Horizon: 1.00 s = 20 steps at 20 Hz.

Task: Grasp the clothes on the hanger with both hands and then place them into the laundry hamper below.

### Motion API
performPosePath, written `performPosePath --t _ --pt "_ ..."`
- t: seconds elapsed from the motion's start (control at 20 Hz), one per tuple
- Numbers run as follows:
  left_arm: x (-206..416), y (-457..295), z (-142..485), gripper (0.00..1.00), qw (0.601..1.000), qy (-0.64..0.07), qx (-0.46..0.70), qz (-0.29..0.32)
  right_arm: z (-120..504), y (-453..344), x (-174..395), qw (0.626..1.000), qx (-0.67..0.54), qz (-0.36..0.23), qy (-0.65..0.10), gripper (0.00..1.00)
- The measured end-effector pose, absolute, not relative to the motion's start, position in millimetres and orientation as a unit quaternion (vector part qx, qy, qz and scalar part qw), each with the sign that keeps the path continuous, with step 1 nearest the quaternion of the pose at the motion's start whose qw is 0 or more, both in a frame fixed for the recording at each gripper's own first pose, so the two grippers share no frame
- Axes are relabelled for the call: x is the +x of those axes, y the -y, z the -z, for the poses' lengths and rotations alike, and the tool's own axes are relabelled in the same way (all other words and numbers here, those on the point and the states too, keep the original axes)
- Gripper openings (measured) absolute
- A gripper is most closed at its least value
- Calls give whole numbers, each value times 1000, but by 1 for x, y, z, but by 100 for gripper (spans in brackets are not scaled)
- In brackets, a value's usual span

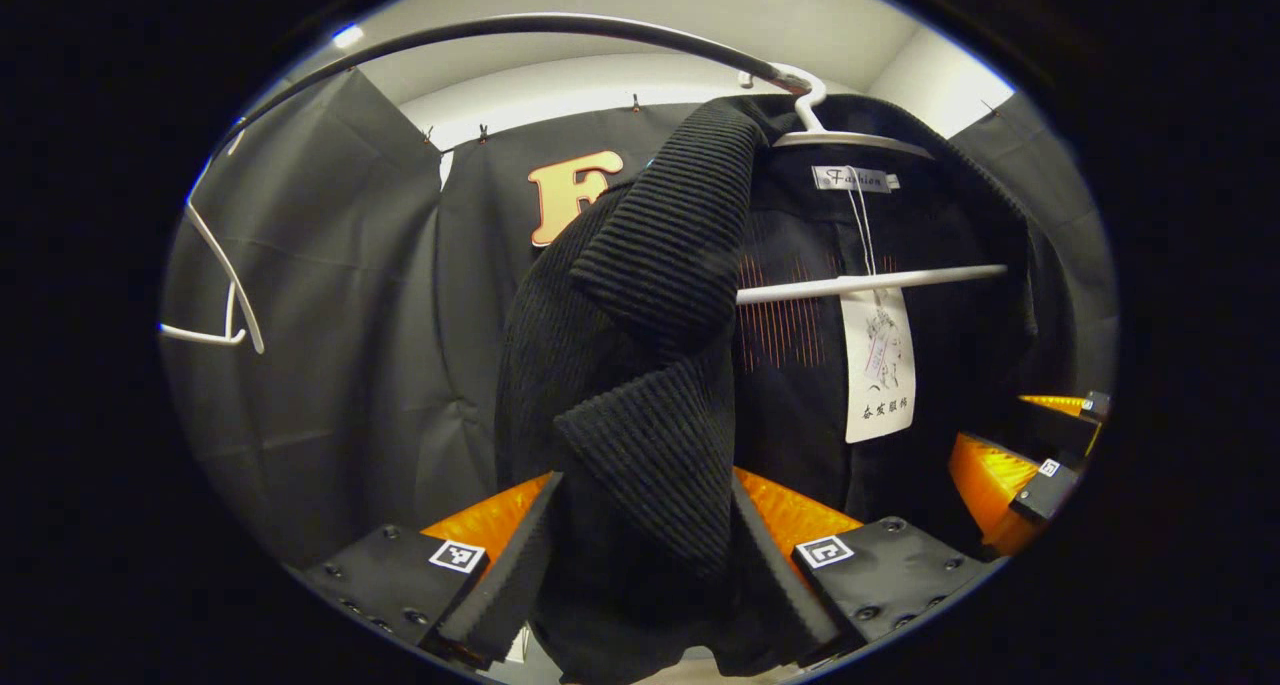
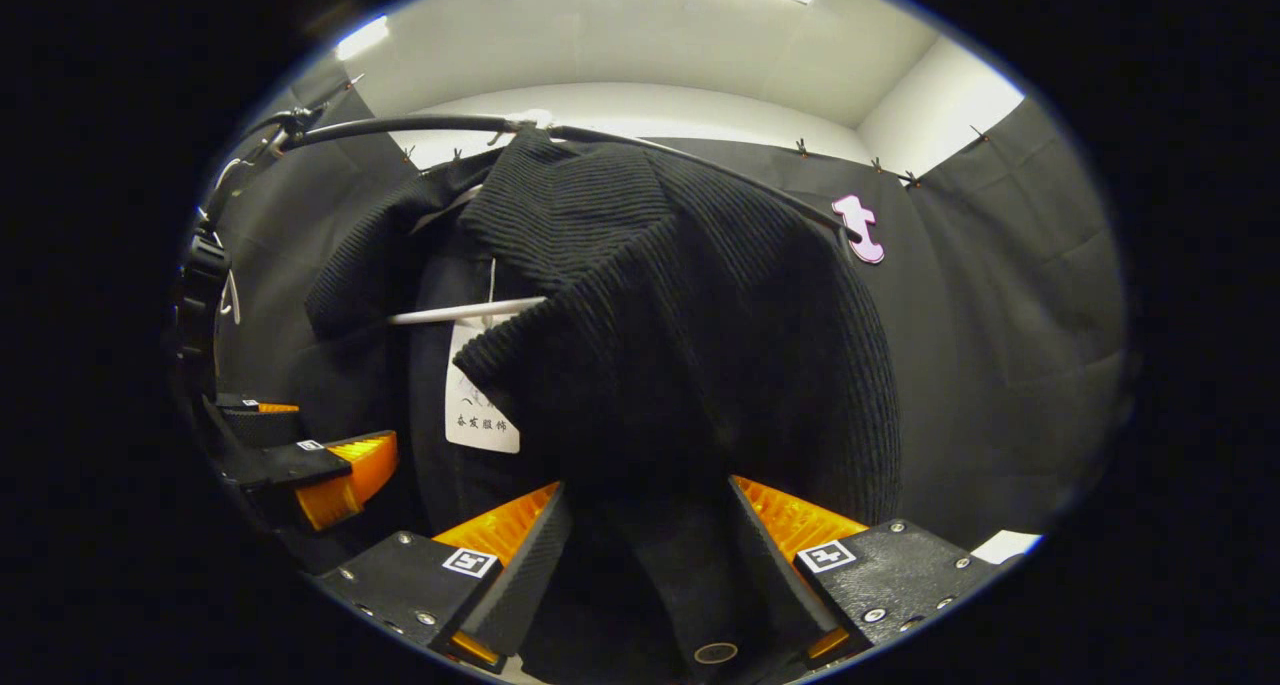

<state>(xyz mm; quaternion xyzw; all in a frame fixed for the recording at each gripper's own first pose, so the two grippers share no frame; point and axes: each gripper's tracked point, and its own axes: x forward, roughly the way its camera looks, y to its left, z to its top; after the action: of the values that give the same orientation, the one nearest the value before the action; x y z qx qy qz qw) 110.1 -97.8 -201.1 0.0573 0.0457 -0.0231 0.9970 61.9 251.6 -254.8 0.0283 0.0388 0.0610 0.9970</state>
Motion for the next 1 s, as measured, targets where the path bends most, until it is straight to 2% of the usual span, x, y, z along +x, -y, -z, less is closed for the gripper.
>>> performPosePath --t 0.1,0.25,0.4,0.55,0.6,0.75,0.85,0.9,0.95,1.0 --pt "111 97 202 90 997 -47 49 28 258 -262 63 996 42 -76 -37 93" --pt "116 95 204 80 997 -53 37 32 266 -258 67 997 33 -54 -39 93" --pt "118 102 205 58 997 -56 35 50 263 -254 75 998 44 -35 -35 93" --pt "116 96 202 24 996 -55 35 54 262 -241 83 999 38 -11 -26 87" --pt "113 98 202 12 996 -62 26 65 260 -237 84 999 38 -5 -21 92" --pt "111 89 191 8 995 -65 13 70 252 -220 88 999 50 5 -14 79" --pt "105 65 173 5 997 -48 32 52 243 -207 90 998 62 7 -11 75" --pt "102 56 164 8 998 -39 40 43 237 -198 91 998 64 8 -8 66" --pt "99 48 155 5 998 -31 44 36 229 -189 90 998 65 11 -3 56" --pt "95 40 147 8 998 -23 47 29 220 -179 88 998 64 16 4 46"
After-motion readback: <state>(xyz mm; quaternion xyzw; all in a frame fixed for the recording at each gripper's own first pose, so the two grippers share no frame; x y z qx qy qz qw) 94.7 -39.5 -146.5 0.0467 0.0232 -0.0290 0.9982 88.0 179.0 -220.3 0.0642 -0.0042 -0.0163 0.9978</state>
